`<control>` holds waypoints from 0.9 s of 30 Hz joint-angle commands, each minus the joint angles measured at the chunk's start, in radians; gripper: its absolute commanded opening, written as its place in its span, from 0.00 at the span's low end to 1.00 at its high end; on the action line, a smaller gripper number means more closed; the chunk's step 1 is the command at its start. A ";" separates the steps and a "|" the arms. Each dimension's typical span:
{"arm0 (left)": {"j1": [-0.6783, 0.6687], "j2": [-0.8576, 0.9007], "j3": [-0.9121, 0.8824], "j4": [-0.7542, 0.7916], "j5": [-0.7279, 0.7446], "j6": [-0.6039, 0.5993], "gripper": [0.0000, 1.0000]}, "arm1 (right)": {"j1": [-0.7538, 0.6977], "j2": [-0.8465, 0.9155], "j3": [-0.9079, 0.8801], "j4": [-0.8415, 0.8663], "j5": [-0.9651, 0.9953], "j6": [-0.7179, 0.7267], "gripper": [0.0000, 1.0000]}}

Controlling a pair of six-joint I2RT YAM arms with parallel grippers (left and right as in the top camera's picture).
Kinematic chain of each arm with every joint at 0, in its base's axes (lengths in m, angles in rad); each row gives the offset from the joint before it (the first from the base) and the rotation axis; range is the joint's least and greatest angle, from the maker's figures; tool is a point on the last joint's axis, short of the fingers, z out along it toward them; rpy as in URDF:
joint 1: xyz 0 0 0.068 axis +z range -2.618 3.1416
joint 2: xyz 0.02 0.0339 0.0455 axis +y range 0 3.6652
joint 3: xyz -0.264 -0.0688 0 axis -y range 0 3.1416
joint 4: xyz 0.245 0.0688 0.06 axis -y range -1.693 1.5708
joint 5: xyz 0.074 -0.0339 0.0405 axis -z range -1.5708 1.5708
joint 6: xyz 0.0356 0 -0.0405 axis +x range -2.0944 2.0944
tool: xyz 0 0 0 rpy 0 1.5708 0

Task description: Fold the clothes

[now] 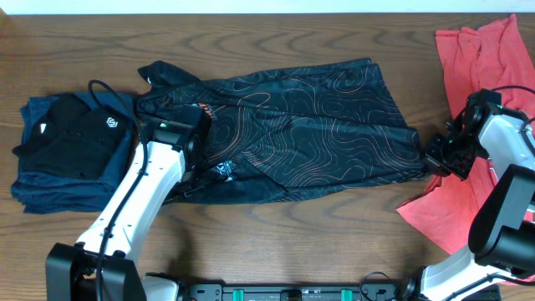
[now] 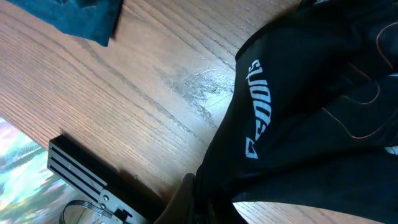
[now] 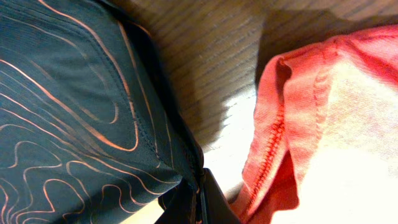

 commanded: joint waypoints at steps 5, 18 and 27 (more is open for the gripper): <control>0.005 -0.009 -0.013 0.002 -0.008 -0.015 0.06 | -0.008 -0.019 0.016 -0.002 0.017 -0.030 0.01; 0.005 -0.009 -0.021 -0.035 0.018 -0.015 0.28 | -0.008 -0.019 0.016 -0.006 0.017 -0.041 0.01; 0.005 -0.009 -0.024 -0.050 0.109 -0.015 0.56 | -0.008 -0.019 0.016 -0.008 0.017 -0.045 0.01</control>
